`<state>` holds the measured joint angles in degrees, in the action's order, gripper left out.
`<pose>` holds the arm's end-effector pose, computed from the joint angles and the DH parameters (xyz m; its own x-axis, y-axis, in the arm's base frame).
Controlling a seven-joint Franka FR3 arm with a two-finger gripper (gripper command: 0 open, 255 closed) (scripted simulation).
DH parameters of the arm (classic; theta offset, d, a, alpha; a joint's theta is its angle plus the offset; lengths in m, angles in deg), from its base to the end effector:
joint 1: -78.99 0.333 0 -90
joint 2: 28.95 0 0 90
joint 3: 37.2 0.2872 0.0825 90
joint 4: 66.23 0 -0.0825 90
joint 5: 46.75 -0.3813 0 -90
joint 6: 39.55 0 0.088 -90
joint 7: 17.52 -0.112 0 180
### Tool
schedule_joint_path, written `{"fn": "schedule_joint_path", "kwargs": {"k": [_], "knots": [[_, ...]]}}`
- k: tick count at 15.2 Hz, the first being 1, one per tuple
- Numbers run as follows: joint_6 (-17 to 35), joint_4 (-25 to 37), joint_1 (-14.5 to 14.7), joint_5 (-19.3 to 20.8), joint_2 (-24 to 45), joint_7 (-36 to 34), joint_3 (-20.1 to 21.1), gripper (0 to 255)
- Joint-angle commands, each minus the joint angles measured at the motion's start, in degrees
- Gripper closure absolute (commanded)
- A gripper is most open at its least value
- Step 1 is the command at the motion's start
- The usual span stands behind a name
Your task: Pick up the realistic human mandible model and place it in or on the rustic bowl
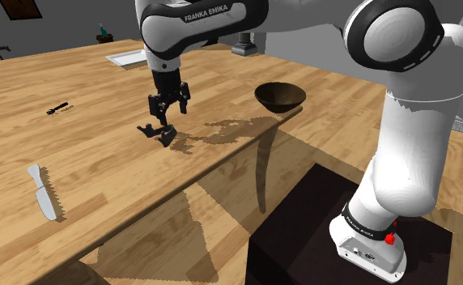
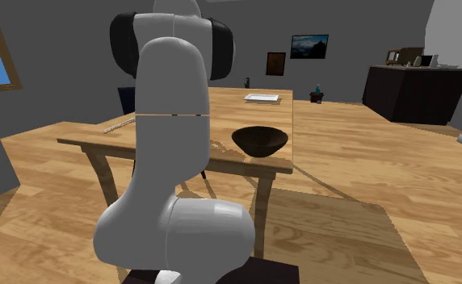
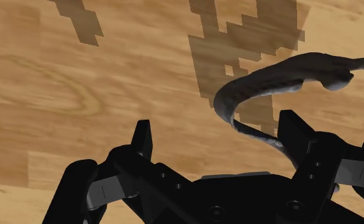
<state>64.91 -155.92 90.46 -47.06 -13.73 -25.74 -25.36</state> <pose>0.5839 0.2397 0.4606 0.9675 0.2526 -0.0110 0.2515 -0.9661 -0.0581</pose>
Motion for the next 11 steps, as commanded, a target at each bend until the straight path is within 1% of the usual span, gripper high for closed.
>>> {"fn": "schedule_joint_path", "kwargs": {"k": [1,9,10,11], "knots": [[1.6,-1.3,0.1,0.1,0.3,-0.1,0.0,0],[2.0,-1.7,0.1,0.1,0.3,-0.1,0.0,0],[2.0,-1.7,0.1,0.1,0.3,-0.1,0.0,255],[2.0,-1.7,0.1,0.1,0.3,-0.1,0.0,255]]}}
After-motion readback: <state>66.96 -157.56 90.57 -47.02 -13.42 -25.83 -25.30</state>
